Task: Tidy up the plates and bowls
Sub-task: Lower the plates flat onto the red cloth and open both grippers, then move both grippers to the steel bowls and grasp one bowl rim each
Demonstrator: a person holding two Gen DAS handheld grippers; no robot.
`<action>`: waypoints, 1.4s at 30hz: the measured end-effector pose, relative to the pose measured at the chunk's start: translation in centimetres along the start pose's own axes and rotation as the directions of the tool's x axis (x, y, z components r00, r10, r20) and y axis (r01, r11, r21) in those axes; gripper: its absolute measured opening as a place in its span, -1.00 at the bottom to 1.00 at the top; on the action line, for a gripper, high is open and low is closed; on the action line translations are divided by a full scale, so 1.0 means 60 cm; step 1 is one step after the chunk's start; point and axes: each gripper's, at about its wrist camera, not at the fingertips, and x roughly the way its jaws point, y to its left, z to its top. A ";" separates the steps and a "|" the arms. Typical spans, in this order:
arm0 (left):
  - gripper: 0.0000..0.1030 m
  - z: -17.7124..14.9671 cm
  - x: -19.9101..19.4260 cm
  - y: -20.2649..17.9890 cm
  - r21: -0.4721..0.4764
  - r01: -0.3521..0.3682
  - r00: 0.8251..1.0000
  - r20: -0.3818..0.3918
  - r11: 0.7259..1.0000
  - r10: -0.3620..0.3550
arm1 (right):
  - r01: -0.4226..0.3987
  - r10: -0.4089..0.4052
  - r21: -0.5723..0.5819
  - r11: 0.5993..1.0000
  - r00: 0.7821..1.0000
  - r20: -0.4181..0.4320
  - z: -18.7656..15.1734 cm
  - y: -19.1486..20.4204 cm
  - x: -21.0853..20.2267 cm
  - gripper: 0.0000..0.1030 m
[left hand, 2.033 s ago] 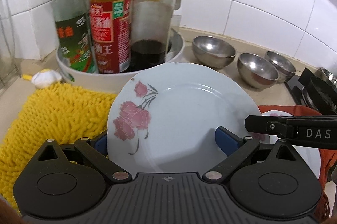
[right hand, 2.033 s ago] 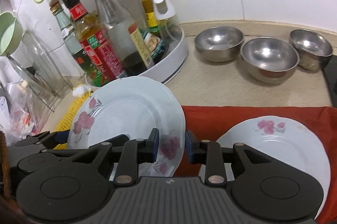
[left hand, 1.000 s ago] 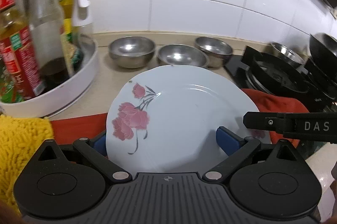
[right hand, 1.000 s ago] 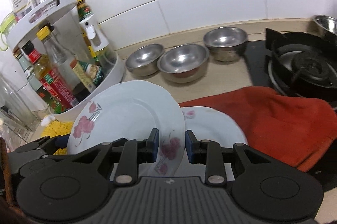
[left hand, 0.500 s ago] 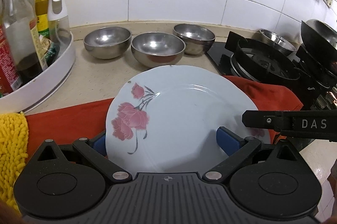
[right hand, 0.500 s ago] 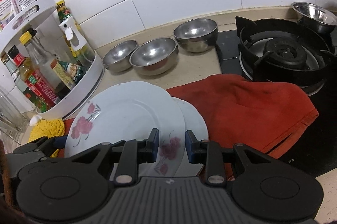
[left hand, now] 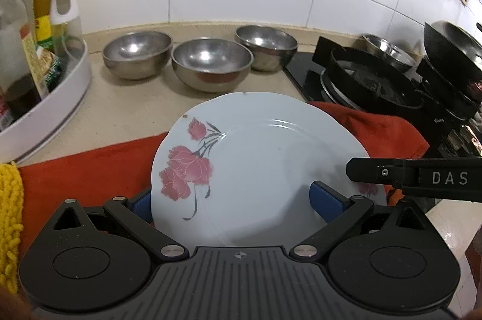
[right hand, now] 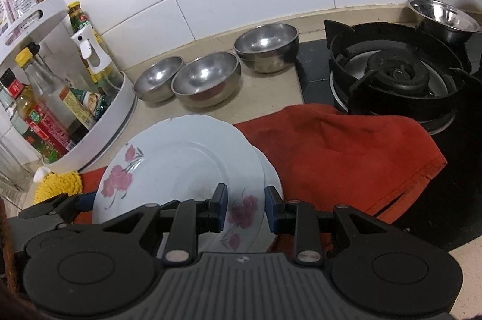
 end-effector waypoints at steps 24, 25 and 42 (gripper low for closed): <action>0.92 0.000 0.039 0.015 0.074 0.051 0.998 -0.039 0.996 -0.048 | 0.099 -0.098 0.010 0.995 0.995 -0.021 -0.006 -0.009 0.030 -0.51; 0.92 0.002 0.039 0.019 0.066 0.056 0.998 -0.040 0.996 -0.054 | 0.110 -0.110 -0.003 0.994 0.994 -0.012 -0.005 -0.006 0.030 -0.51; 0.92 0.063 0.046 0.051 -0.048 -0.143 0.990 0.004 0.989 0.143 | -0.056 0.051 -0.109 0.992 0.997 -0.052 0.070 -0.030 0.080 -0.48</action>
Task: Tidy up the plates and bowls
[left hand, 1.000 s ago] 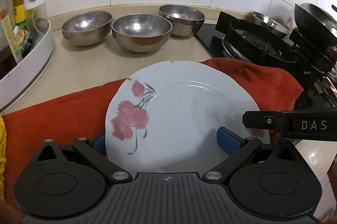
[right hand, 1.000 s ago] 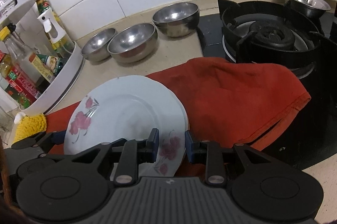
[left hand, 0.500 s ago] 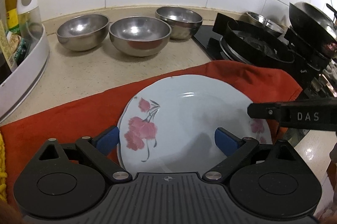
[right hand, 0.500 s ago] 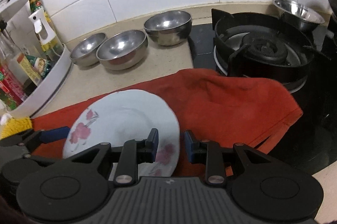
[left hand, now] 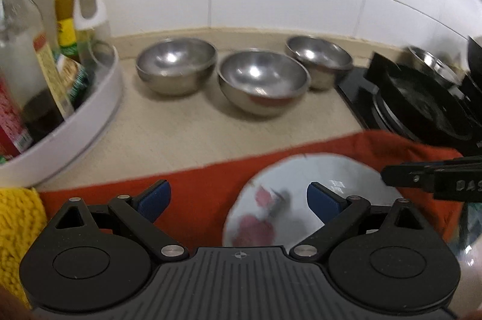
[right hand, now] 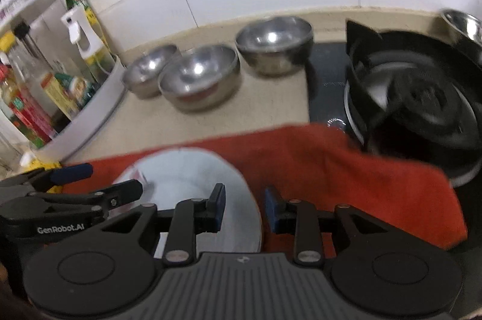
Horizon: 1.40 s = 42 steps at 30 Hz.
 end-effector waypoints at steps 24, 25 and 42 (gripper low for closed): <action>0.33 0.166 0.183 0.025 -0.101 0.015 0.997 -0.080 0.995 -0.023 | -0.125 0.125 0.007 0.992 0.988 -0.087 0.211 -0.011 0.181 -0.46; 0.31 0.165 0.193 0.024 -0.103 0.025 0.995 -0.095 0.994 -0.035 | -0.127 0.127 0.010 0.992 0.987 -0.098 0.210 -0.011 0.191 -0.48; 0.13 0.132 0.182 0.013 -0.067 0.092 0.984 -0.150 0.994 -0.101 | -0.165 0.167 0.025 0.986 0.968 -0.187 0.185 -0.008 0.186 -0.55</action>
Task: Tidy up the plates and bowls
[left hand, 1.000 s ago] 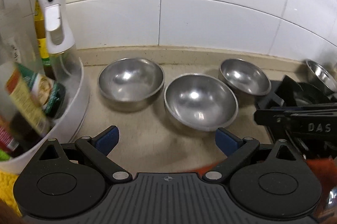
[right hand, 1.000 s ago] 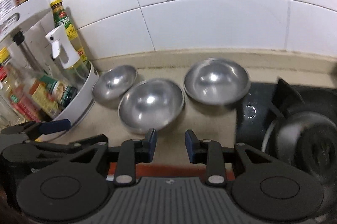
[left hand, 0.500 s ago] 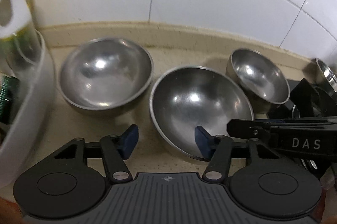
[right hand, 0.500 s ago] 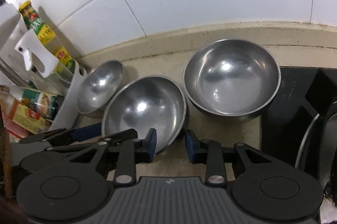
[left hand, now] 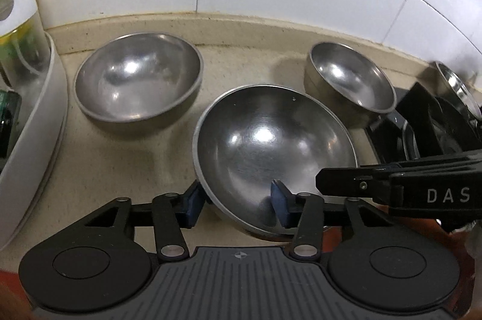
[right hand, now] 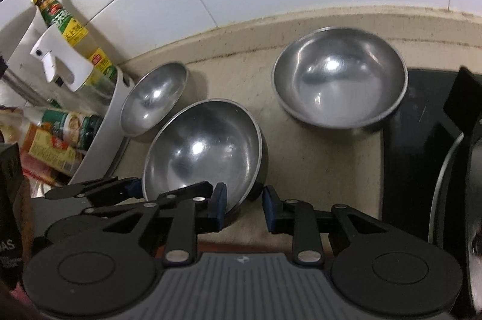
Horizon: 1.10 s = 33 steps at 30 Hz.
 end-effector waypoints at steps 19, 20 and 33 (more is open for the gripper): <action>0.65 0.035 -0.085 0.076 -0.120 -0.060 0.989 0.127 0.991 0.075 | 0.076 -0.074 -0.011 0.997 0.987 0.146 0.047 -0.030 -0.081 -0.41; 0.65 0.039 -0.088 0.079 -0.123 -0.066 0.987 0.135 0.990 0.083 | 0.086 -0.084 -0.004 0.996 0.984 0.157 0.054 -0.036 -0.086 -0.41; 0.66 0.053 -0.081 0.109 -0.232 -0.066 0.989 0.116 0.970 0.095 | 0.076 -0.065 -0.067 0.995 0.986 0.157 0.127 -0.023 -0.061 -0.39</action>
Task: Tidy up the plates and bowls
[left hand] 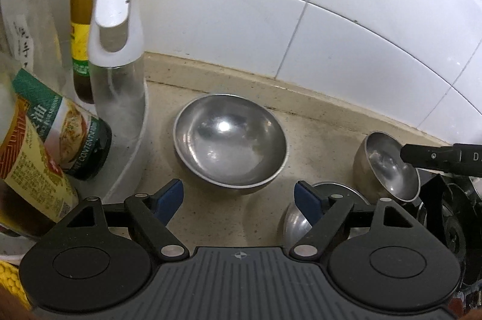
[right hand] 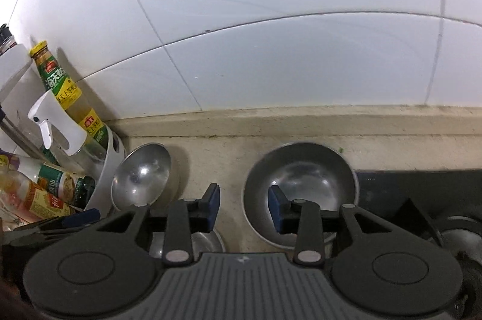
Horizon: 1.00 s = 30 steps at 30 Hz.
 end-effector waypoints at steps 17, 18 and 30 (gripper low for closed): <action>0.66 0.008 0.041 0.047 -0.302 -0.012 1.000 0.002 0.953 0.014 | -0.153 0.139 -0.110 0.982 0.982 -0.124 0.044 0.119 0.147 -0.38; 0.66 0.008 0.045 0.047 -0.310 -0.021 1.000 0.000 0.950 0.022 | -0.155 0.139 -0.117 0.981 0.981 -0.133 0.047 0.125 0.157 -0.38; 0.20 0.006 0.088 0.032 -0.292 -0.023 1.000 -0.017 0.956 0.018 | -0.162 0.121 -0.166 0.973 0.965 -0.235 0.038 0.144 0.235 -0.46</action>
